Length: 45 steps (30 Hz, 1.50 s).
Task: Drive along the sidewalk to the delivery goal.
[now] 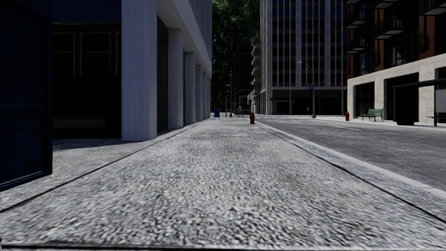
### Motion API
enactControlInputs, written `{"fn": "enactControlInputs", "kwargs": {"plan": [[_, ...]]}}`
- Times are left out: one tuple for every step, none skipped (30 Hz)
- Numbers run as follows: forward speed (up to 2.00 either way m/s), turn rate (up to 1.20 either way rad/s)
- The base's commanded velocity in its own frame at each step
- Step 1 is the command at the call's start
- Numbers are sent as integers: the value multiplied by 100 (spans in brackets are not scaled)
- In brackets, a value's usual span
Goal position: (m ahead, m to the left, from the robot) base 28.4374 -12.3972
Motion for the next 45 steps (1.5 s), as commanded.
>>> {"fn": "enactControlInputs", "kwargs": {"plan": [[200, 0], [200, 0], [200, 0], [200, 0], [200, 0], [200, 0], [200, 0], [200, 0], [200, 0], [200, 0], [200, 0], [200, 0], [200, 0], [200, 0], [200, 0], [200, 0], [200, 0], [200, 0], [200, 0], [200, 0], [200, 0], [200, 0], [200, 0], [200, 0], [200, 0], [200, 0], [200, 0], [200, 0], [200, 0], [200, 0], [200, 0], [200, 0], [200, 0], [200, 0], [200, 0], [200, 0], [200, 0], [200, 0], [200, 0], [200, 0], [200, 0], [200, 0], [200, 0], [200, 0], [200, 0]]}}
